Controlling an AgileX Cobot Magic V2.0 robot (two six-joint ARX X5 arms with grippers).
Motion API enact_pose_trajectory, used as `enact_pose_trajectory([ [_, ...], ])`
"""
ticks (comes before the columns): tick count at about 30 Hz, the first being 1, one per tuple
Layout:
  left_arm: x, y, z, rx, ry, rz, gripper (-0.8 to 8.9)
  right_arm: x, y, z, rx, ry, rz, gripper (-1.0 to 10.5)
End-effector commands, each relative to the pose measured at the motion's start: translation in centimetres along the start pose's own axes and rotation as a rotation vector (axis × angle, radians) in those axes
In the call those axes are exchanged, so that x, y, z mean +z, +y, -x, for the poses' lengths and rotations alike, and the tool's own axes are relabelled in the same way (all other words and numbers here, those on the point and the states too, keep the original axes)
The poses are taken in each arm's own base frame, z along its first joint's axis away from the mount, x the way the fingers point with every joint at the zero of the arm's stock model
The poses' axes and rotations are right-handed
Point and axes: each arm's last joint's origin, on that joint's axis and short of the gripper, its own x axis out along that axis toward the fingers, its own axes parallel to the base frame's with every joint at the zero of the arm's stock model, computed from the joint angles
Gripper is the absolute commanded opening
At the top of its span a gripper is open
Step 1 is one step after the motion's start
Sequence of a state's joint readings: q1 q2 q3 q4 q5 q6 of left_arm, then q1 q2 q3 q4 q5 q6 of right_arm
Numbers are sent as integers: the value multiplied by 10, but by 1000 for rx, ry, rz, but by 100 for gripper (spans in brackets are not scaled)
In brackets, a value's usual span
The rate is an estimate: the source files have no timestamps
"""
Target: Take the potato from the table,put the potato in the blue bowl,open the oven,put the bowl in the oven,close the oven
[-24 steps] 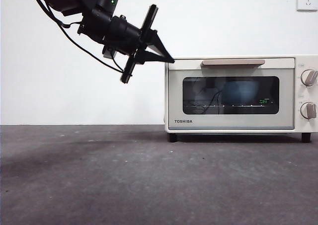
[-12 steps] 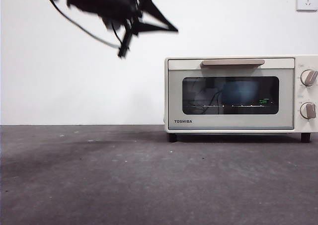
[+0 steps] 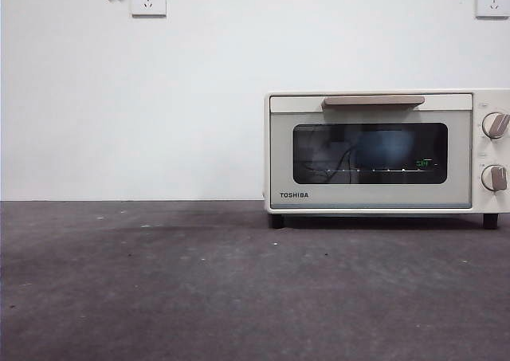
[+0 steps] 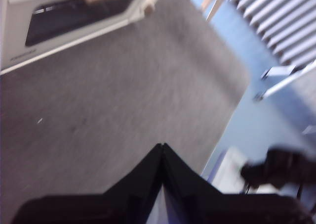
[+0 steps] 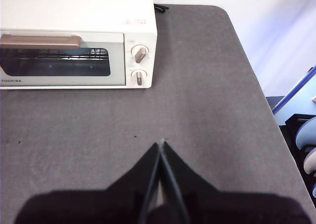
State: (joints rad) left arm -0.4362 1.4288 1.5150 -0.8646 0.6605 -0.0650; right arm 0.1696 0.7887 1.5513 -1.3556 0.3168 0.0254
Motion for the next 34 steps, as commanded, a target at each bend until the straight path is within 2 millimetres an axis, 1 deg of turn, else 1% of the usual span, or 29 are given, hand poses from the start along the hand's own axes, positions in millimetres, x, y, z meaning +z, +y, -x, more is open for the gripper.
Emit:
enact_pose_trajectory([
  [1,-7,-19,23,5,-32,-173,-6,-11,-1,4,0,11,12,-2],
  [4,-12,-39,50,22,-110,-219,-6,-18,-3,7,1,0,12,-2],
  [6,-17,-49,67,101,-163,-224,-6,-20,-4,11,5,-12,9,-2],
  [8,-23,-57,82,229,-209,-207,-6,-23,-5,15,34,-27,4,-2],
  [11,-34,-69,99,358,-257,-147,-6,-27,-5,21,96,-55,-4,-2],
  [16,-51,-83,118,452,-292,-100,-6,-34,-7,35,191,-133,-18,-2],
  [20,-67,-90,123,471,-233,-63,-5,-41,-9,44,251,-170,-9,-2],
  [26,-82,-93,125,528,-134,-46,-4,-41,-10,42,289,-167,8,-2],
  [29,-84,-91,123,534,-92,-33,-4,-43,-10,42,290,-146,14,-1],
  [34,-79,-87,115,544,-73,-29,-4,-42,-9,40,289,-130,19,-1],
])
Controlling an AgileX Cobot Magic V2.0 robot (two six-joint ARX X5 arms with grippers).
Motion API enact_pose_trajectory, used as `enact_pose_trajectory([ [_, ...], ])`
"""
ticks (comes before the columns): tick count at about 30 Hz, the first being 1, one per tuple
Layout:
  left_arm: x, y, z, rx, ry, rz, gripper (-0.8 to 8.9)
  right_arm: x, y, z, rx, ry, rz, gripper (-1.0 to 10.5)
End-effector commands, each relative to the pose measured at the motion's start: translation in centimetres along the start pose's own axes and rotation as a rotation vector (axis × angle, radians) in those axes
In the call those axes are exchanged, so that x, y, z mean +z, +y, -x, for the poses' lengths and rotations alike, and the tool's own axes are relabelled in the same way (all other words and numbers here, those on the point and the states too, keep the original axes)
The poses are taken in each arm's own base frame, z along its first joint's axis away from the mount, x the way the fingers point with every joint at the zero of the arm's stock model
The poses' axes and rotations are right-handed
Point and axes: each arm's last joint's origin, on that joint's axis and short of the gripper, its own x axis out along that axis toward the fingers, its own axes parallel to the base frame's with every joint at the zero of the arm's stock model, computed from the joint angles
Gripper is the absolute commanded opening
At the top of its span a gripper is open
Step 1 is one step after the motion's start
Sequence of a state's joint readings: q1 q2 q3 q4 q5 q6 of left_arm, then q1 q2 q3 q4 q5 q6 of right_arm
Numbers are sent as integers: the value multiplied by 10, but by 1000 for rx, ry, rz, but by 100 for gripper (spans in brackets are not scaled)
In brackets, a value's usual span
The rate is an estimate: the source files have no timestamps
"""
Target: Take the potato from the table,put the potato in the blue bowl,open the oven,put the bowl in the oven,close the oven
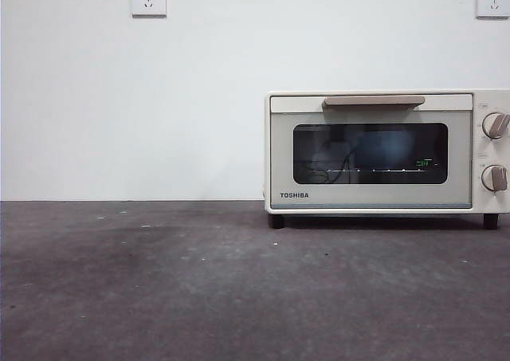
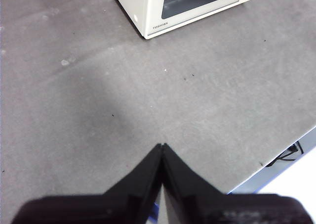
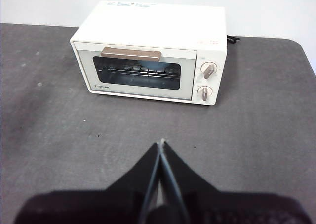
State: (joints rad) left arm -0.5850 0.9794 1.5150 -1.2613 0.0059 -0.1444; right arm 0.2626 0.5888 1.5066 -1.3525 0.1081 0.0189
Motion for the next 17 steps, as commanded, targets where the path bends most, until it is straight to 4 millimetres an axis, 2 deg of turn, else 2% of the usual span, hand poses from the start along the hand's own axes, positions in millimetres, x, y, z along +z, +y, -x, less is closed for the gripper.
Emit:
enact_pose_trajectory([
  [1,4,-1,-8,5,9,8,-4,-2,0,-3,-3,28,-3,-1],
  [9,18,1,-36,36,63,21,-4,-2,0,-3,-3,29,-3,-1],
  [12,22,10,-36,83,26,51,-4,-1,0,-4,-4,34,-3,-1],
  [14,25,14,-31,112,-37,-95,-4,-1,0,-5,-4,36,-2,-1],
  [17,30,17,-20,83,-213,-189,-4,0,0,-5,-4,36,-2,-1],
])
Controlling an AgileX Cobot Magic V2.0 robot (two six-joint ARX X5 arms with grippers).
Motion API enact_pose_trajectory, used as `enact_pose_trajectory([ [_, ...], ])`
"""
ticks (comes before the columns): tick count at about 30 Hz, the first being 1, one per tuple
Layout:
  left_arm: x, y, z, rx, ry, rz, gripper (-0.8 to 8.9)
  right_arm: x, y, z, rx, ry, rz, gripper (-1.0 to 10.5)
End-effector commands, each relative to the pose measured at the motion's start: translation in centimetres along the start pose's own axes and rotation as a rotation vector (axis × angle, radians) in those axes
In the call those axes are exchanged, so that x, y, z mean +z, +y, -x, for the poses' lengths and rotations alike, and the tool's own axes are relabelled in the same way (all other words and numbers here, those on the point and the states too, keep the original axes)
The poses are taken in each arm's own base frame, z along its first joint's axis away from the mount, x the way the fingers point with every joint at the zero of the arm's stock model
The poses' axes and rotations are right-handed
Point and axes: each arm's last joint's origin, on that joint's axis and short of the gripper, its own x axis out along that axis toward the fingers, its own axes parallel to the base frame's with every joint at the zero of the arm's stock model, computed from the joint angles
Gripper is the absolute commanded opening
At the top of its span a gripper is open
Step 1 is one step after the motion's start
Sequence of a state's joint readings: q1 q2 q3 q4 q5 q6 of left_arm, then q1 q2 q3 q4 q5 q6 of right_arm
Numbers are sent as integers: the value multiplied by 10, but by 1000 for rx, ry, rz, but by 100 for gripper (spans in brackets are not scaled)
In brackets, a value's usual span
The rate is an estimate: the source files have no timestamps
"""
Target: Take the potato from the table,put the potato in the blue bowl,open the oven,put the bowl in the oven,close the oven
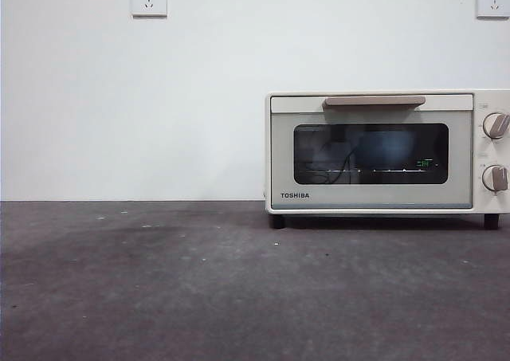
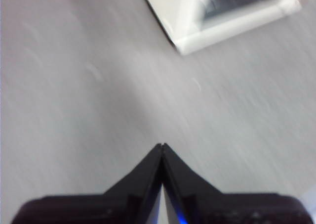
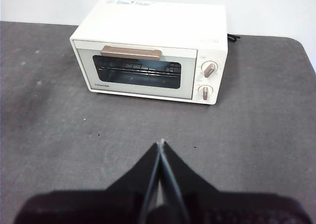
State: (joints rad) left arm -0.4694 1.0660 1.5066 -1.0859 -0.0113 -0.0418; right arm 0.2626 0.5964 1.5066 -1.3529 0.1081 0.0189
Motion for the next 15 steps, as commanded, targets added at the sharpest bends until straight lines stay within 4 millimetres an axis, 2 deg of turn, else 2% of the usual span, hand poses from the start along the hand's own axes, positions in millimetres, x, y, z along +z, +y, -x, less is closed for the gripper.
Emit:
enact_pose_trajectory([
  [1,2,5,11,-19,-212,-184,-4,-2,0,-3,-4,28,-3,-1],
  [3,-4,11,13,11,-357,-211,-4,-2,0,-3,-4,28,-3,-1],
  [6,-28,23,4,110,-522,-197,-4,-1,0,-4,-4,33,-3,-1],
  [10,-85,38,-22,225,-593,-168,-4,0,1,-6,-4,39,-2,-1],
  [13,-137,46,-46,292,-555,-146,-4,1,1,-8,-5,47,-1,-1],
  [15,-161,49,-57,314,-525,-132,-4,2,1,-8,-5,48,-1,-1],
])
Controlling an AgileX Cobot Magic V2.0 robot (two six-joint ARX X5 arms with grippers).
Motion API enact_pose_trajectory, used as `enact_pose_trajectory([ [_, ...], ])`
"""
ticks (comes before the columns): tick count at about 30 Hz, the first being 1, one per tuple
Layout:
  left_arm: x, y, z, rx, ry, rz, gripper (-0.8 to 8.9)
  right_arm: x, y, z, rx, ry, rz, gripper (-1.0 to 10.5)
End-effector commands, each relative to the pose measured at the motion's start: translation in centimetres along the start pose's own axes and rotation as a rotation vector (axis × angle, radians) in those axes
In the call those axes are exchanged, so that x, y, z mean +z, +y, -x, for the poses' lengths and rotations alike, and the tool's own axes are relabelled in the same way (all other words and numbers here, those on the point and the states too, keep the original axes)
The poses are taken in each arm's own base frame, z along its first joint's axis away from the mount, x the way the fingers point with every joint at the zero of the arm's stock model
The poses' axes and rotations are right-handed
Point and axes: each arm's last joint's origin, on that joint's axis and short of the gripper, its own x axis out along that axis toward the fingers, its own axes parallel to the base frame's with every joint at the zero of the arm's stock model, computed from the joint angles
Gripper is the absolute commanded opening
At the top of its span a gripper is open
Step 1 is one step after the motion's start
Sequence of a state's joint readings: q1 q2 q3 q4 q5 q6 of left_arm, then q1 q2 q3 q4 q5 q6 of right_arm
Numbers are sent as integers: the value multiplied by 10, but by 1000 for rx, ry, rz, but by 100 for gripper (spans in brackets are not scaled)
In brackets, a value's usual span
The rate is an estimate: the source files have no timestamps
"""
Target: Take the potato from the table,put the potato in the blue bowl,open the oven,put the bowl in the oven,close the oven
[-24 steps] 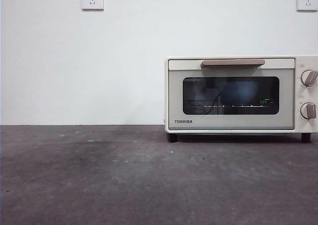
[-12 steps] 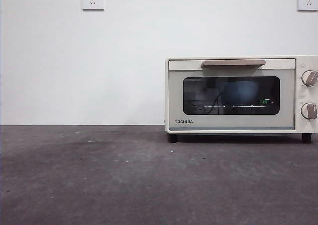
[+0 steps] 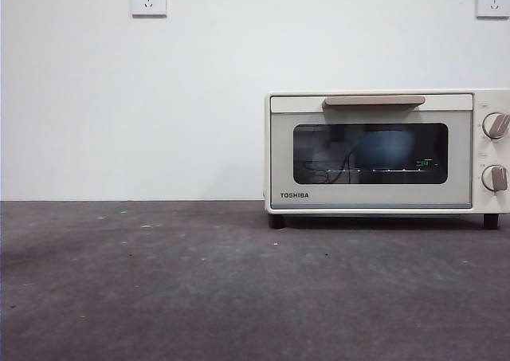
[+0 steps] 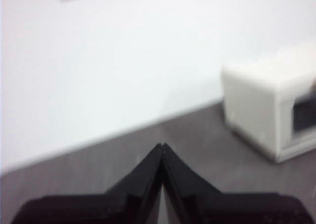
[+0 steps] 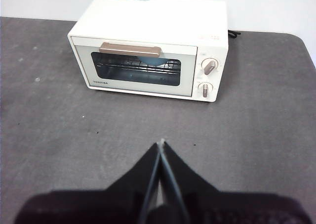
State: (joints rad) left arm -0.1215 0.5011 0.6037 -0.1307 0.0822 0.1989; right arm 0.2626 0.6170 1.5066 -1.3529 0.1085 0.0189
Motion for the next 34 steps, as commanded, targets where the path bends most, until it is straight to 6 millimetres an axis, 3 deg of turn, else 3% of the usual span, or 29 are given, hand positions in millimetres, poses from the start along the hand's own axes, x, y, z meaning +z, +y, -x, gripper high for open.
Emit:
enact_pose_trajectory([
  [1,-57,-5,3,31,93,-7,-4,-1,0,-4,-4,33,-2,-1],
  [7,-121,-10,9,94,147,11,-4,1,1,-8,-4,46,-1,-1],
  [14,-156,-18,17,104,108,32,-4,6,2,-16,-5,73,2,-1],
  [24,-163,-21,23,108,151,182,-4,17,4,-39,-7,148,11,-1],
  [34,-163,-21,24,189,163,219,-4,32,10,-83,-10,286,26,-1],
])
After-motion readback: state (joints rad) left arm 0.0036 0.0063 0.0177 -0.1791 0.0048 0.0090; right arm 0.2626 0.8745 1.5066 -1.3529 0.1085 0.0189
